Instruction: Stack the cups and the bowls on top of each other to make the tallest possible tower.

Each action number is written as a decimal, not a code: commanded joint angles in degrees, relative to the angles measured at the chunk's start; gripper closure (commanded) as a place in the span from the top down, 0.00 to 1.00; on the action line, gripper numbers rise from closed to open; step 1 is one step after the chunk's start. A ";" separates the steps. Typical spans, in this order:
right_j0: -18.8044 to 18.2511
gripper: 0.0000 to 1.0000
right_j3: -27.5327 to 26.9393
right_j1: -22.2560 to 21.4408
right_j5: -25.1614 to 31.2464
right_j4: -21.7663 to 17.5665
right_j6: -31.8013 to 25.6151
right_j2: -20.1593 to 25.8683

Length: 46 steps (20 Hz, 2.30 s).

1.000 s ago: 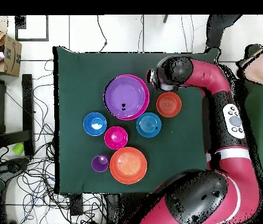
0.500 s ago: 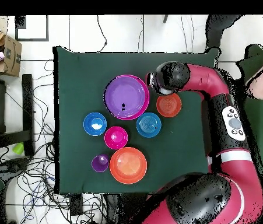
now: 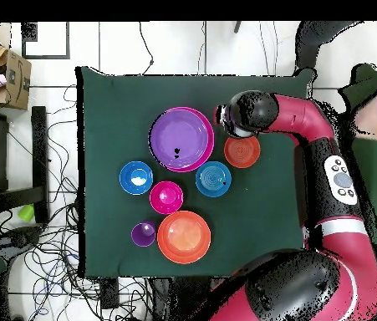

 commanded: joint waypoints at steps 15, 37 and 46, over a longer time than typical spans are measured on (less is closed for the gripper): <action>5.41 1.00 3.25 -0.52 -7.44 -5.99 0.12 -7.25; 5.60 1.00 -3.14 6.03 -9.39 -4.83 -2.98 -5.80; 6.35 1.00 -4.23 6.59 -9.37 -4.49 -2.15 -5.98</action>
